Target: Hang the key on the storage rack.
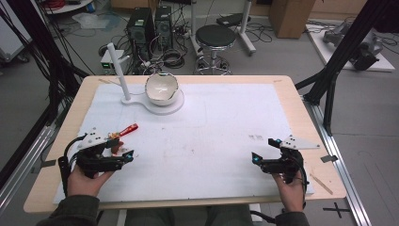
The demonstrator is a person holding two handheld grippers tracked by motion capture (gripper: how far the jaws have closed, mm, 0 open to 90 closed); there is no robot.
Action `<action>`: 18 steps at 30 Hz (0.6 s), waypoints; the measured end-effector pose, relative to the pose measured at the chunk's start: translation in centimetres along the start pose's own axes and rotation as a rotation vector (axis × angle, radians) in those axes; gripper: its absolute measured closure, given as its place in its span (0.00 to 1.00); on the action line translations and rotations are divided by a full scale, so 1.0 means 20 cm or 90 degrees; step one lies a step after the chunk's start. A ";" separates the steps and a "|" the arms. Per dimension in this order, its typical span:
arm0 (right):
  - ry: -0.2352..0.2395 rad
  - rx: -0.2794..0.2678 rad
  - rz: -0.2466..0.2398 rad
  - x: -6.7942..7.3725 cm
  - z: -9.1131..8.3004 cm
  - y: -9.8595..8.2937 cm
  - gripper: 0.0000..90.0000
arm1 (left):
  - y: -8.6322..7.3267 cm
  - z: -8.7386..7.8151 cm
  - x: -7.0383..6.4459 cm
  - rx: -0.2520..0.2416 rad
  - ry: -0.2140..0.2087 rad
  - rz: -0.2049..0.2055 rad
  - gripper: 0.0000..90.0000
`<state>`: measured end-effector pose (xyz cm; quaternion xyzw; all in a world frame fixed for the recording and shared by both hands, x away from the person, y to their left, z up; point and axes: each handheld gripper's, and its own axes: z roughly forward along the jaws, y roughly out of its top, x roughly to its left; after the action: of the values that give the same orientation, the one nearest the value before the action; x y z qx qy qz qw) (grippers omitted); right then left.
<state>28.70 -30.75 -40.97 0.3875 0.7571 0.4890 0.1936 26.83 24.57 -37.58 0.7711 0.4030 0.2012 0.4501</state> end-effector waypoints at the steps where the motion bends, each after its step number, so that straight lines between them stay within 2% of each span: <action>1: -0.001 -0.001 0.000 0.00 0.00 0.00 0.10 | 0.00 0.00 0.00 -0.002 0.000 0.000 0.30; 9: 0.000 0.002 0.004 -0.01 -0.01 -0.01 0.10 | 0.00 -0.01 0.01 -0.011 -0.002 -0.001 0.31; 18: 0.001 0.004 -0.002 0.01 0.00 -0.02 0.10 | 0.01 -0.01 0.02 -0.020 -0.024 0.003 0.31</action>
<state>28.49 -30.57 -41.27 0.3866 0.7595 0.4864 0.1927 26.99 24.99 -37.31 0.7686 0.3893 0.1939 0.4691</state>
